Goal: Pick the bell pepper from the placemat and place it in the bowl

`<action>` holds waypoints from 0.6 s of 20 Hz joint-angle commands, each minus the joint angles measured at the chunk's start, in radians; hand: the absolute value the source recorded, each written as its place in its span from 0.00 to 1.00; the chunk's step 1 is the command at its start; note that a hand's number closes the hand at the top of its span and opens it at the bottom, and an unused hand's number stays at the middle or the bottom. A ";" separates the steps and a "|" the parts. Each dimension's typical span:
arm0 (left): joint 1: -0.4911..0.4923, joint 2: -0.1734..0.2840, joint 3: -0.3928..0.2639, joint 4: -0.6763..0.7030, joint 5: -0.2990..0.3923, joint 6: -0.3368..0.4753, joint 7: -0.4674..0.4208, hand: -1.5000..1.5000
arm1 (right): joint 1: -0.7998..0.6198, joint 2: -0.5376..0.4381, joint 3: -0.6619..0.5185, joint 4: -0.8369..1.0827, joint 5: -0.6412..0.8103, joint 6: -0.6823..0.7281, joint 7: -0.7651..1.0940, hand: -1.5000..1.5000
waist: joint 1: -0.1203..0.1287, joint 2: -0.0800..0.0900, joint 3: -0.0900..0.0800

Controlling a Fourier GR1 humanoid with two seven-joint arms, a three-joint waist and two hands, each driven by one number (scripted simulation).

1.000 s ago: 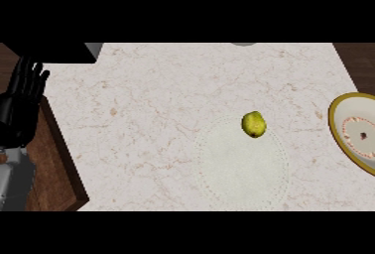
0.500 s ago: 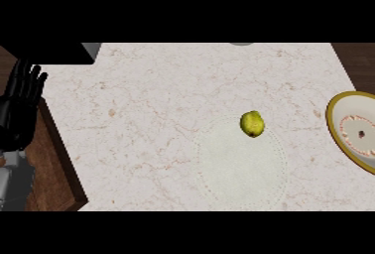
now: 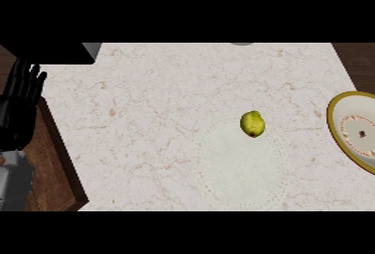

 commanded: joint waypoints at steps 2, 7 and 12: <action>0.006 0.001 -0.001 -0.055 0.006 0.000 0.037 0.50 | -0.071 0.110 -0.015 0.135 -0.044 -0.037 -0.012 0.00 | 0.009 0.001 0.001; 0.028 -0.018 -0.007 -0.020 -0.013 0.005 0.000 0.50 | -0.147 0.096 -0.124 0.260 -0.153 -0.039 -0.135 0.00 | 0.007 0.002 0.002; -0.070 0.008 0.012 0.061 -0.015 0.008 0.009 0.50 | -0.178 0.058 -0.255 0.319 -0.233 -0.151 -0.217 0.00 | -0.006 0.005 0.002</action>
